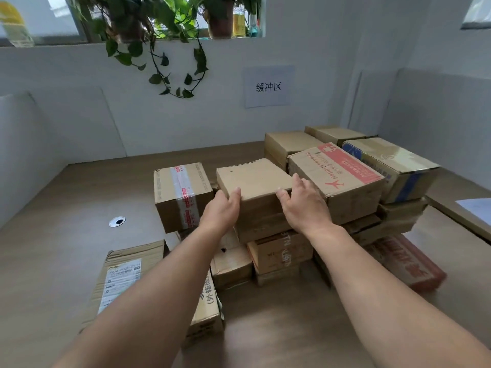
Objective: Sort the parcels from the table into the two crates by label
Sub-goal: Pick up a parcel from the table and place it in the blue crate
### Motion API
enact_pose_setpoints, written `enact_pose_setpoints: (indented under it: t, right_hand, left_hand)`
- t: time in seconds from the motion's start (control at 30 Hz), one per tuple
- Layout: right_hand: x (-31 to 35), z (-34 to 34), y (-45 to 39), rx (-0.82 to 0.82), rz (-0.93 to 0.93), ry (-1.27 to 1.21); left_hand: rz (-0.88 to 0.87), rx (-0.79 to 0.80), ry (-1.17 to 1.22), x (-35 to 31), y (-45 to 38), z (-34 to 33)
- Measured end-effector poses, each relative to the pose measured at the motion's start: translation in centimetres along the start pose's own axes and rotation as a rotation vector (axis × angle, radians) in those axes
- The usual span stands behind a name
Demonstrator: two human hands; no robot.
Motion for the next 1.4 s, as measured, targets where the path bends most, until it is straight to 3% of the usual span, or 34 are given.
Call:
enact_pose_setpoints:
  t: [0.33, 0.5, 0.6, 0.7, 0.83, 0.97, 1.17, 1.4]
  right_hand:
    - [-0.6, 0.7, -1.7, 0.111, -0.150, -0.140]
    - [-0.6, 1.4, -1.4, 0.191, -0.063, -0.271]
    - [-0.5, 1.8, -1.0, 0.151, -0.003, -0.457]
    - [-0.2, 2.3, -0.4, 0.150, 0.022, -0.638]
    - [-0.2, 2.5, 0.8, 0.323, -0.096, -1.073]
    - [-0.8, 1.8, 1.1, 0.367, -0.228, -1.221]
    - [-0.8, 0.2, 1.4, 0.414, -0.301, -1.344]
    - [-0.5, 0.6, 2.3, 0.749, -0.109, -1.305]
  left_hand:
    - [0.013, 0.107, 0.232, 1.5, -0.2, 1.4]
    - [-0.073, 0.122, 0.306, 2.0, 0.5, 2.6]
    - [-0.158, 0.105, 0.314, 2.3, 1.1, 3.2]
    - [-0.181, 0.059, 0.537, 2.0, 1.9, 3.9]
    - [-0.125, 0.064, 0.744, 2.2, 2.9, 5.3]
    - [-0.077, 0.174, 0.884, 2.8, 4.3, 6.3]
    - [-0.006, 0.066, 0.814, 3.6, 5.3, 7.2]
    - [0.062, 0.159, 0.681, 5.6, 6.6, 8.0]
Point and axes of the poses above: each hand's wrist, its own y-axis away from the middle knuckle, its own z-axis out of the back of the hand, x = y × z, the point moved 1 cm from there along -y, towards the middle knuckle, and after that the axes turned 2 degrees about x, right-handed, at the moved point
